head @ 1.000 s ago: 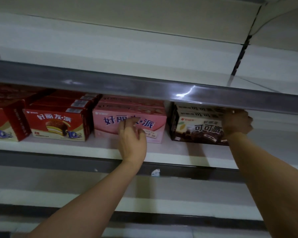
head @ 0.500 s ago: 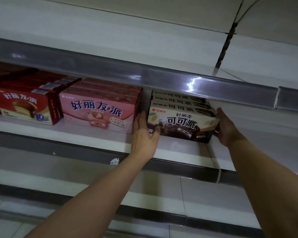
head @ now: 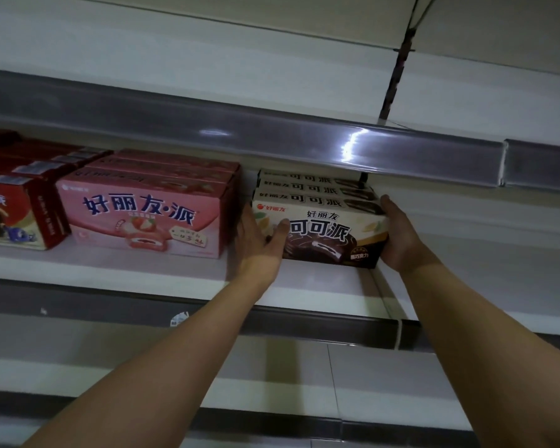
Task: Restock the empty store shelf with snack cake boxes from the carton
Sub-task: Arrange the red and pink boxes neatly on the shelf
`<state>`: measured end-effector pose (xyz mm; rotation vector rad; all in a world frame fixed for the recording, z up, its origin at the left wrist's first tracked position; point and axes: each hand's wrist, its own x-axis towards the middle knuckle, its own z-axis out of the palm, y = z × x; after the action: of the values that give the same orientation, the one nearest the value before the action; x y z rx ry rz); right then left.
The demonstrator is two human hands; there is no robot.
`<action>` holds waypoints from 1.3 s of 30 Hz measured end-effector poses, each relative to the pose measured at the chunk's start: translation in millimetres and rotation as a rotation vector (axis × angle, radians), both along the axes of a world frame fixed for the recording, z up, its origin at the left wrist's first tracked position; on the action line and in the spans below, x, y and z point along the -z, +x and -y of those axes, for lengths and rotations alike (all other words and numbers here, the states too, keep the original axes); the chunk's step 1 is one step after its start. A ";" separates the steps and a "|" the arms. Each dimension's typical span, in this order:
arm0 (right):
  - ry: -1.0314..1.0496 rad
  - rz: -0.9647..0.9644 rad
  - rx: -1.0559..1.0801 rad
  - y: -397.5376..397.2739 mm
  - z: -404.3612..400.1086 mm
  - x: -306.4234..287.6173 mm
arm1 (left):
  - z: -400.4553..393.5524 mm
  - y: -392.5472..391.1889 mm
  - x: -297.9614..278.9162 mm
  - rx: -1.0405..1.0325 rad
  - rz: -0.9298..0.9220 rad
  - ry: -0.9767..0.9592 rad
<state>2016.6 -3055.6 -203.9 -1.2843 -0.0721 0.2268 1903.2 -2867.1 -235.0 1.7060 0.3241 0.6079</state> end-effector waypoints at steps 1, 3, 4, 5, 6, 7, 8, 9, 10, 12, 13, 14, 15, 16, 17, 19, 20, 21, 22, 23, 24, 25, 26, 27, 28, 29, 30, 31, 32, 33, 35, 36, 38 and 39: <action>0.001 0.000 0.007 -0.1 -0.2 -0.4 | 0.8 1.2 0.7 -0.007 0.002 0.010; 0.003 -0.008 0.017 0.5 -0.5 -0.8 | 1.1 1.4 0.7 -0.007 0.012 0.016; 0.004 -0.015 0.019 1.0 -0.9 -0.9 | 1.1 1.7 0.4 -0.004 0.016 0.014; 0.001 -0.022 0.019 0.9 -1.6 -1.2 | 0.7 2.2 0.9 -0.002 0.020 0.010; -0.004 -0.024 0.014 0.2 -3.0 -1.6 | 0.7 2.1 0.8 -0.004 0.020 0.002; -0.010 -0.021 0.004 -0.6 -5.4 -2.0 | -0.3 3.2 1.8 -0.017 0.022 -0.006; -0.011 -0.020 -0.001 -0.8 -8.1 -1.3 | -1.7 4.0 2.3 -0.032 0.021 -0.012; -0.012 -0.021 -0.003 -1.6 -10.9 -1.3 | -3.3 5.2 3.1 -0.045 0.021 -0.015; -0.017 -0.018 0.000 -1.7 -13.1 -1.3 | -4.9 5.8 3.1 -0.052 0.018 -0.015; -0.024 -0.005 -0.003 -0.1 -13.6 -1.7 | -7.7 6.7 3.8 -0.060 0.005 0.003; -0.040 0.000 -0.007 1.2 -12.5 -2.4 | -8.9 7.0 4.7 -0.061 0.001 0.014; -0.087 -0.007 0.012 3.4 -9.6 -3.0 | -9.2 7.1 5.1 -0.061 -0.001 0.022; -0.160 -0.025 0.063 6.5 -5.3 -3.5 | -9.4 7.6 5.8 -0.064 0.003 0.028; -0.225 -0.038 0.133 11.1 -1.1 -4.0 | -9.6 7.2 6.0 -0.071 0.005 0.036; -0.256 -0.035 0.191 15.8 3.6 -5.1 | -9.5 7.2 6.3 -0.079 0.005 0.047; -0.223 -0.022 0.219 25.6 8.9 -8.3 | -9.2 7.9 7.1 -0.096 0.009 0.070; -0.181 -0.030 0.204 28.8 9.6 -9.6 | -8.6 7.9 6.8 -0.102 0.008 0.083; -0.145 -0.048 0.179 31.7 9.1 -10.1 | -8.6 8.4 7.4 -0.106 0.006 0.091; -0.113 -0.067 0.141 32.3 7.6 -10.5 | -8.3 8.5 7.8 -0.108 0.000 0.099; -0.079 -0.084 0.089 31.7 4.8 -10.5 | -8.4 8.9 8.3 -0.111 -0.005 0.103; -0.047 -0.091 0.034 29.6 1.3 -10.6 | -8.3 8.9 8.5 -0.112 -0.011 0.107; -0.020 -0.086 -0.014 26.1 -2.6 -11.2 | -8.1 8.5 8.6 -0.110 -0.015 0.109; 0.001 -0.080 -0.045 22.7 -6.0 -12.8 | -7.7 8.3 8.0 -0.106 -0.017 0.110; 0.020 -0.073 -0.062 20.5 -8.0 -13.9 | -7.1 8.0 7.9 -0.103 -0.020 0.114; 0.031 -0.066 -0.069 19.9 -9.3 -14.6 | -6.9 7.7 7.2 -0.103 -0.026 0.122; 0.045 -0.059 -0.068 20.3 -10.0 -14.8 | -6.7 7.3 6.6 -0.101 -0.034 0.130; 0.054 -0.052 -0.074 20.1 -10.5 -15.0 | -6.5 6.8 6.0 -0.101 -0.041 0.133; 0.069 -0.044 -0.086 19.9 -11.7 -15.4 | -6.8 6.7 5.8 -0.101 -0.044 0.132; 0.083 -0.034 -0.105 21.0 -11.9 -14.5 | -6.8 6.5 5.9 -0.099 -0.045 0.132; 0.089 -0.021 -0.121 22.2 -12.5 -13.4 | -6.7 6.6 5.7 -0.097 -0.045 0.133; 0.092 0.008 -0.137 23.4 -12.2 -10.5 | -6.5 5.9 5.9 -0.096 -0.043 0.138; 0.089 0.015 -0.139 24.2 -11.7 -10.2 | -6.4 6.1 5.8 -0.094 -0.041 0.140; 0.091 0.026 -0.156 23.5 -11.2 -10.5 | -6.3 6.4 6.1 -0.090 -0.045 0.144; 0.093 0.032 -0.158 23.3 -11.6 -10.4 | -6.4 6.3 6.2 -0.089 -0.050 0.146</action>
<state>2039.9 -3044.1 -193.5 -1.1908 -0.2100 0.3349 1909.6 -2860.7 -241.2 1.8570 0.4006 0.6686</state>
